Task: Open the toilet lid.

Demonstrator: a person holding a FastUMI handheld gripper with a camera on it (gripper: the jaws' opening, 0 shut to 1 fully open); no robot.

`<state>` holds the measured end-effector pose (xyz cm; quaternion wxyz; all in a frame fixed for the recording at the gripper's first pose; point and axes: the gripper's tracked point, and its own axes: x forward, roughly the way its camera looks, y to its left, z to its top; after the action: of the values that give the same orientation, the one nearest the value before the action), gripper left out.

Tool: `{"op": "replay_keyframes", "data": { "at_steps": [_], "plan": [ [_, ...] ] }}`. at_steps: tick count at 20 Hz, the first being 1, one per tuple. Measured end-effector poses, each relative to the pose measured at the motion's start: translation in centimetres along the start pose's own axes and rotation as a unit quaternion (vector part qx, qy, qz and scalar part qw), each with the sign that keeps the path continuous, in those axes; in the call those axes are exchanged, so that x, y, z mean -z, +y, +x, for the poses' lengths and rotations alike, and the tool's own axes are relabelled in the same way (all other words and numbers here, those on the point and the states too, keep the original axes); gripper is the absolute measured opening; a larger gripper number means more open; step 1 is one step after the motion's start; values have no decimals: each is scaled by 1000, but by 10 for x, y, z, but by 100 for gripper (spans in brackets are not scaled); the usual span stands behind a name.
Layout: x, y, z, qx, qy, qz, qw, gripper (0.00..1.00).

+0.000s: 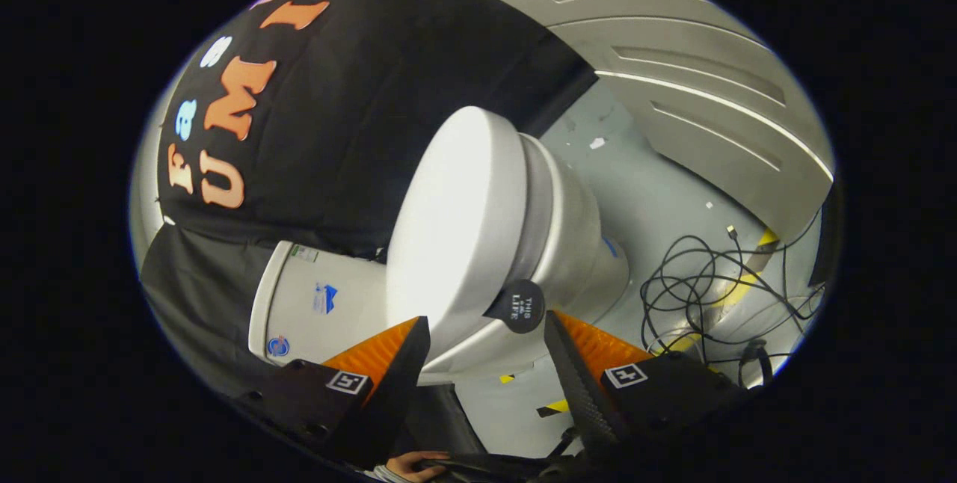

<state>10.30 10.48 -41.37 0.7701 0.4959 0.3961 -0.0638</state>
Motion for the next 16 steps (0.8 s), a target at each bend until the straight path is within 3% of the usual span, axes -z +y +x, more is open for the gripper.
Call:
{"op": "replay_keyframes", "data": {
  "at_steps": [3, 7, 13, 15, 16],
  "plan": [
    [-2, -11, 16, 3, 2, 33, 999, 98],
    [-8, -14, 32, -24, -7, 84, 996, 97],
    [-8, -20, 41, -29, 1, 102, 994, 60],
    [-8, -20, 45, -32, 6, 100, 994, 40],
    [-8, -21, 48, -34, 7, 105, 994, 37]
  ]
}}
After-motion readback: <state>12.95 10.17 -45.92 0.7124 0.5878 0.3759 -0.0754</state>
